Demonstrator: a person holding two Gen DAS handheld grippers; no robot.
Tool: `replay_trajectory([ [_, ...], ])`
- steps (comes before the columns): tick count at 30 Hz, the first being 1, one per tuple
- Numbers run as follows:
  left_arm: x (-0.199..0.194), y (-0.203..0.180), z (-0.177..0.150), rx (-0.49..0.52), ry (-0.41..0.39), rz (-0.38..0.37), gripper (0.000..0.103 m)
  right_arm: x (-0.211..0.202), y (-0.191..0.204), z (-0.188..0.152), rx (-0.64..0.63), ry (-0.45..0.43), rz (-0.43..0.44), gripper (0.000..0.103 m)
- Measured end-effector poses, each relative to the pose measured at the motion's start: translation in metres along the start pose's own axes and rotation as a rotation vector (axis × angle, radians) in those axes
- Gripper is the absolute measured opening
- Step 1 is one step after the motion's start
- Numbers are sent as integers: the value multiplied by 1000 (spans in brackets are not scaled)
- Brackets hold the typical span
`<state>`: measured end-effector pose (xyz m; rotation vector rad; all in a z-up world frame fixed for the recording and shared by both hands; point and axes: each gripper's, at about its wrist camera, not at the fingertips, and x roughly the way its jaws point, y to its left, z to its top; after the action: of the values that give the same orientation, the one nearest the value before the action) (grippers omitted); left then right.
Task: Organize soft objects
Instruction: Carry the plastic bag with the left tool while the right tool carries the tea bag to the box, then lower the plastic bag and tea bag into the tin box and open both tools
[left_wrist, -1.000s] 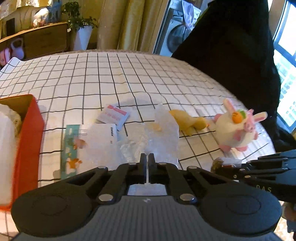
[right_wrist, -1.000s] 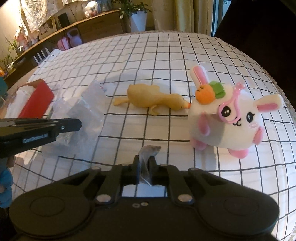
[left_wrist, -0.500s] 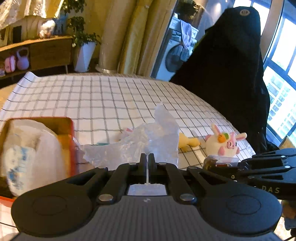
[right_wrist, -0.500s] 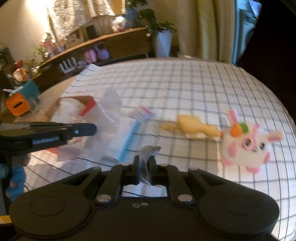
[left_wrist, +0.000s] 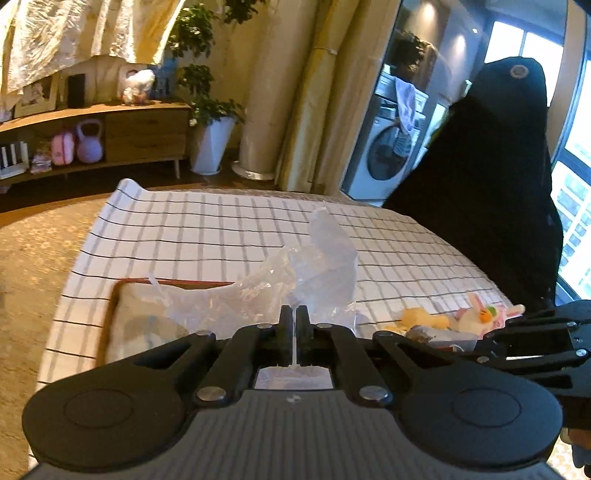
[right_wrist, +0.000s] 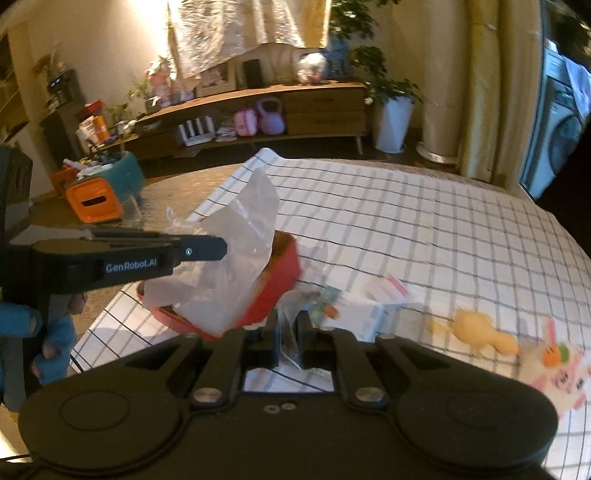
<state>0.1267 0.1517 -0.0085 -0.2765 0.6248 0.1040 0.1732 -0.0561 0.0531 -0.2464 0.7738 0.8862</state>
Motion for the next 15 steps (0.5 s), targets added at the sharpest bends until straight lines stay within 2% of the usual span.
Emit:
replay_trajectory([
  [8, 3, 46, 15, -12, 37, 47, 2, 29, 33, 19, -42, 19, 26, 8],
  [15, 15, 76, 23, -2, 61, 87, 2, 55, 43, 24, -44, 48, 26, 8],
])
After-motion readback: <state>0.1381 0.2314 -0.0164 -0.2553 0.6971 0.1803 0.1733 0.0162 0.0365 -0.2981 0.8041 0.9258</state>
